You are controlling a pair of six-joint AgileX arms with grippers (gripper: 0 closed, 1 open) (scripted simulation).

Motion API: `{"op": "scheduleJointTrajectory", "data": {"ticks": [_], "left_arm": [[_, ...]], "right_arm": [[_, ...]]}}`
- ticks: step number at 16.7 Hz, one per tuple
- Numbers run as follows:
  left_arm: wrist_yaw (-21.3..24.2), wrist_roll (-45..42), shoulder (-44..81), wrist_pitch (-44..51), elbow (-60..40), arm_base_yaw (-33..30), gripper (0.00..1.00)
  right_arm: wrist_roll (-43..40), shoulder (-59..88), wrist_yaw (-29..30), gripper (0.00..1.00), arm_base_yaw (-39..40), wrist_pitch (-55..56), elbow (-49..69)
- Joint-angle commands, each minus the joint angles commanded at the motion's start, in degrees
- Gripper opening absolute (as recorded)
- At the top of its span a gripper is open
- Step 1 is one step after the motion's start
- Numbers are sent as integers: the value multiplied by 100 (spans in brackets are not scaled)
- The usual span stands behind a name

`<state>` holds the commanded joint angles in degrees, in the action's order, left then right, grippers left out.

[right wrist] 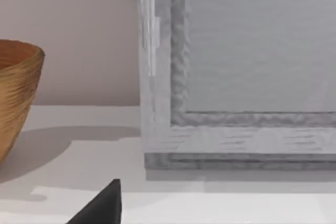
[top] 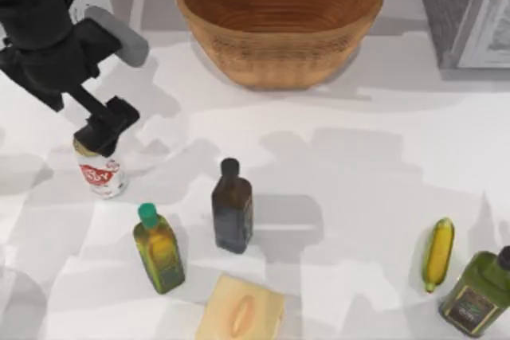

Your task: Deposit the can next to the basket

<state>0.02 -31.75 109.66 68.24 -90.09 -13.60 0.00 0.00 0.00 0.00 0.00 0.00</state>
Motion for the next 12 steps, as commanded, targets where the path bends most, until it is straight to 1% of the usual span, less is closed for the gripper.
{"op": "scheduleJointTrajectory", "data": {"ticks": [3,9,12], "left_arm": [[3,-79,271,164,-230,-33,100],[3,-82,275,138,-204,-10,100],[4,-95,375,-264,123,-23,100]], "right_arm": [[0,0,0,100,0,0,0],[0,0,0,100,0,0,0],[0,0,0,100,0,0,0]]}}
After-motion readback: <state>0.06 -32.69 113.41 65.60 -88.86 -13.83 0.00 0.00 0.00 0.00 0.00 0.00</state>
